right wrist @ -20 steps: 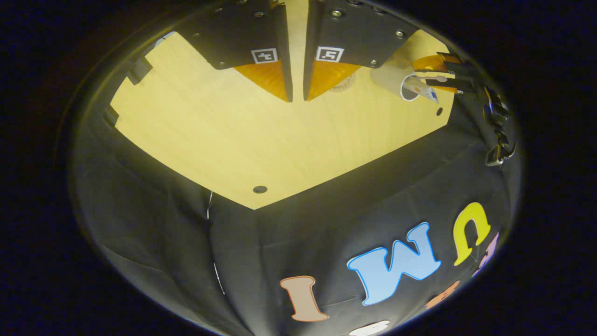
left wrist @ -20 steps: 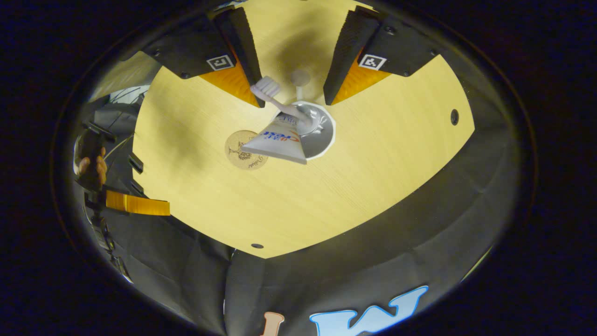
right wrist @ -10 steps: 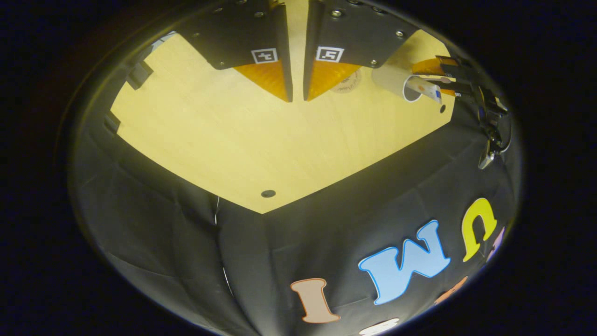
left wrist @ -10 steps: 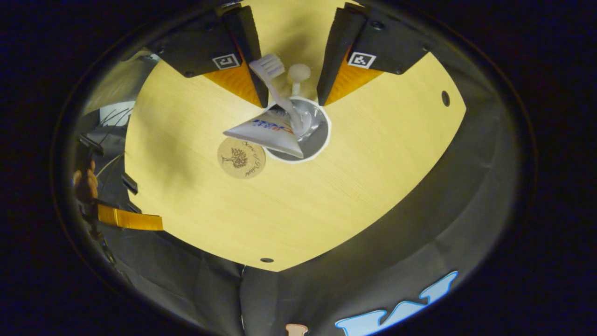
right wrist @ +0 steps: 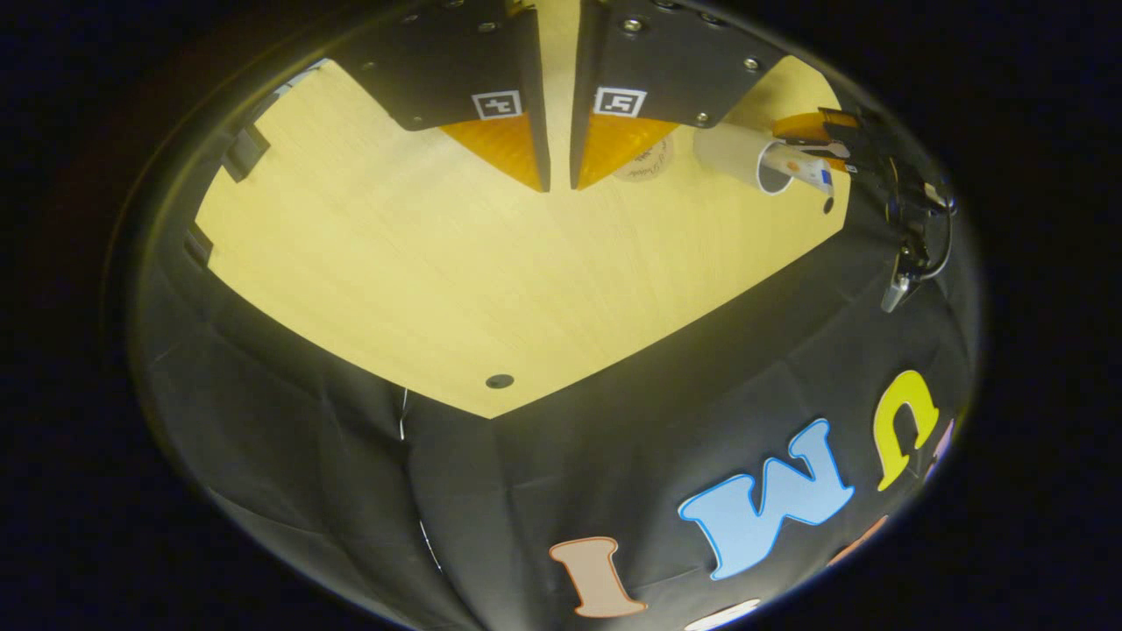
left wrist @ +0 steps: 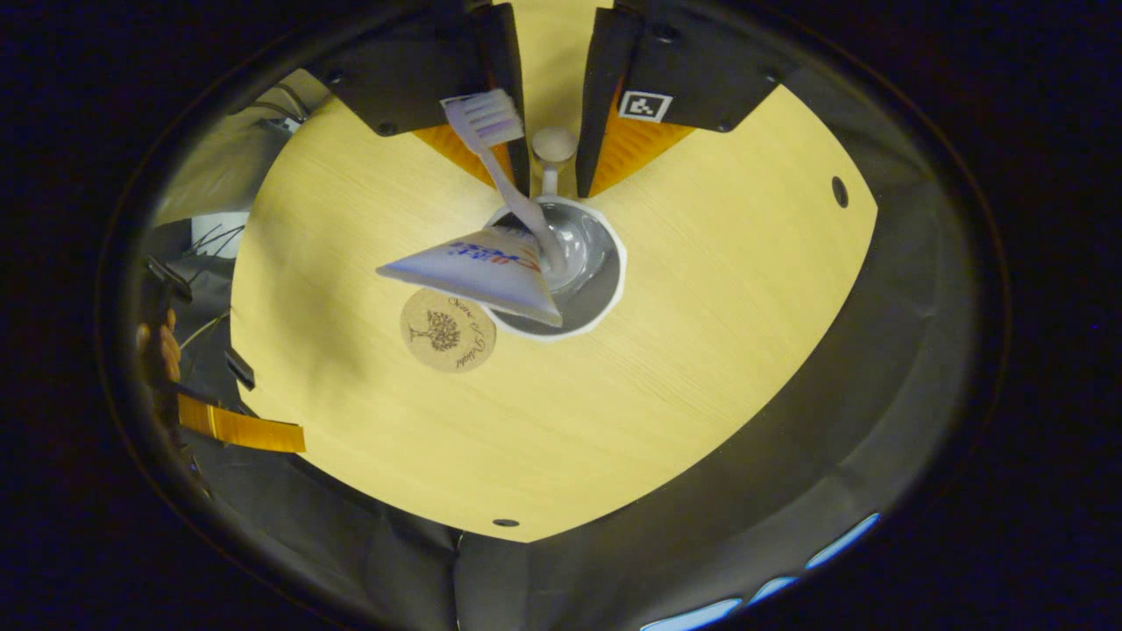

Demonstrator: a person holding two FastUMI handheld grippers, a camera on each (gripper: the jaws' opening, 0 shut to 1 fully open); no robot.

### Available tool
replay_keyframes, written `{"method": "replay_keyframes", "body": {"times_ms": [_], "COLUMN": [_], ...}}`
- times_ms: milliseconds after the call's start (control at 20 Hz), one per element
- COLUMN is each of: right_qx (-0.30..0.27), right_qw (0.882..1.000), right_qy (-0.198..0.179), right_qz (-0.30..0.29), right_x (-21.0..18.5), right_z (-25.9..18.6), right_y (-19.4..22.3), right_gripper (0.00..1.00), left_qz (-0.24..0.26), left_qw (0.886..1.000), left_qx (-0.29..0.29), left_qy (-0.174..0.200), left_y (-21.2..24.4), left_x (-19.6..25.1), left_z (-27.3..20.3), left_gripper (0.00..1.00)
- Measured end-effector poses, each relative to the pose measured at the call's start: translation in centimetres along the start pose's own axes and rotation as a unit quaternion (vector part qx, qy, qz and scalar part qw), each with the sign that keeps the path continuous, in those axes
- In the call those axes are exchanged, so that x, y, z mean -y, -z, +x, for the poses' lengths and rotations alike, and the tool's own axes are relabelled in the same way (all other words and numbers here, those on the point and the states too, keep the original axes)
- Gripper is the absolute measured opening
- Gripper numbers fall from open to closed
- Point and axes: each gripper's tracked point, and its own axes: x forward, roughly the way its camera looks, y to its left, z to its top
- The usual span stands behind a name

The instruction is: Put the toothbrush and toothpaste on the desktop into the cup, then pick up the cup and place it on the coaster on the desktop.

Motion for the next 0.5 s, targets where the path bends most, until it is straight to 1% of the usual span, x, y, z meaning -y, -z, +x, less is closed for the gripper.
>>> {"method": "replay_keyframes", "body": {"times_ms": [100,300,350,500], "right_qx": [-0.003,-0.005,-0.007,-0.010], "right_qw": [1.000,1.000,1.000,0.999], "right_qy": [0.002,0.010,0.013,0.017], "right_qz": [0.002,0.014,0.017,0.026], "right_x": [0.1,0.3,0.3,0.6], "right_z": [0.0,0.0,0.0,0.4], "right_y": [0.2,0.2,0.2,0.2], "right_gripper": [0.16,0.16,0.16,0.16], "left_qz": [-0.002,-0.021,-0.029,-0.032], "left_qw": [1.000,0.999,0.999,0.999], "left_qx": [-0.014,-0.028,-0.017,-0.008], "left_qy": [0.001,0.007,0.006,0.005], "left_y": [0.4,1.1,0.9,0.6], "left_x": [-0.4,-1.0,-0.8,-0.5], "left_z": [0.6,1.6,1.8,1.8], "left_gripper": [0.34,0.26,0.25,0.20]}}
